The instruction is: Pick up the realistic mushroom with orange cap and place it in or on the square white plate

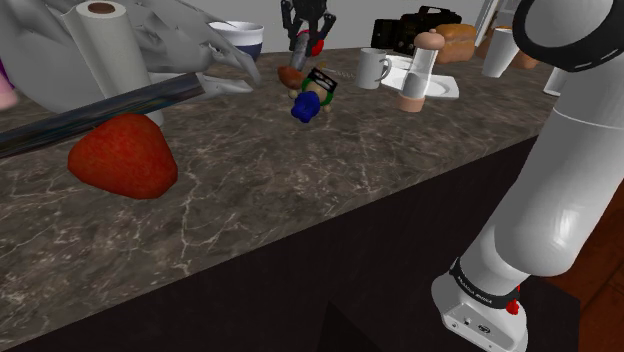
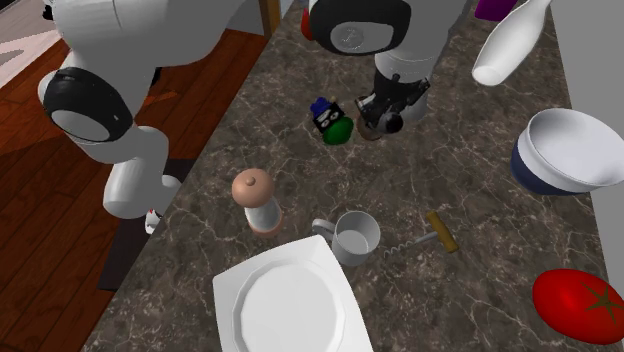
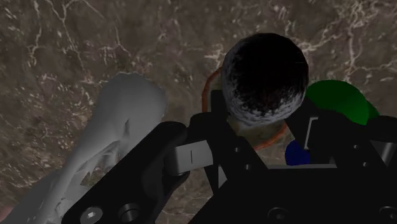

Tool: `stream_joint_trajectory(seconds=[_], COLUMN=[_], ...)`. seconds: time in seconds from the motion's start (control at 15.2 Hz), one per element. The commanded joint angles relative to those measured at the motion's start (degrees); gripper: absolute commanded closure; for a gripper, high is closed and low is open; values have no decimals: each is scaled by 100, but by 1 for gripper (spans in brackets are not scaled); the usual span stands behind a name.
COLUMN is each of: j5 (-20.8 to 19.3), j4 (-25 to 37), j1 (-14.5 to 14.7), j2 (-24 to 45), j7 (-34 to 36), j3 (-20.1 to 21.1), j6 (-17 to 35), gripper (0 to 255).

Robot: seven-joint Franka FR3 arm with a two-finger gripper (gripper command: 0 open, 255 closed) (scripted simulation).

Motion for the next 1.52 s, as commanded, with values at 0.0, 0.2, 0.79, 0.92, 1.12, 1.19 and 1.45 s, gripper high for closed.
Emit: stream_joint_trajectory(seconds=[0.0, 0.2, 0.79, 0.92, 1.12, 1.19, 1.45], j5=[17, 22, -32, -51, -77, -85, -99], j4=[-240, -617, -1257, -1312, -1337, -1331, -1231], j1=[-130, -322, -893, -1019, -1213, -1276, -1547], j2=[-187, -491, -1057, -1115, -1154, -1155, -1089], j7=[-239, -607, -1752, -2016, -2421, -2559, -3121], j3=[-97, -265, -842, -985, -1205, -1283, -1590], j6=[3, 6, -143, -197, -289, -322, -468], gripper=[255, 255, 255, 255, 255, 255, 255])
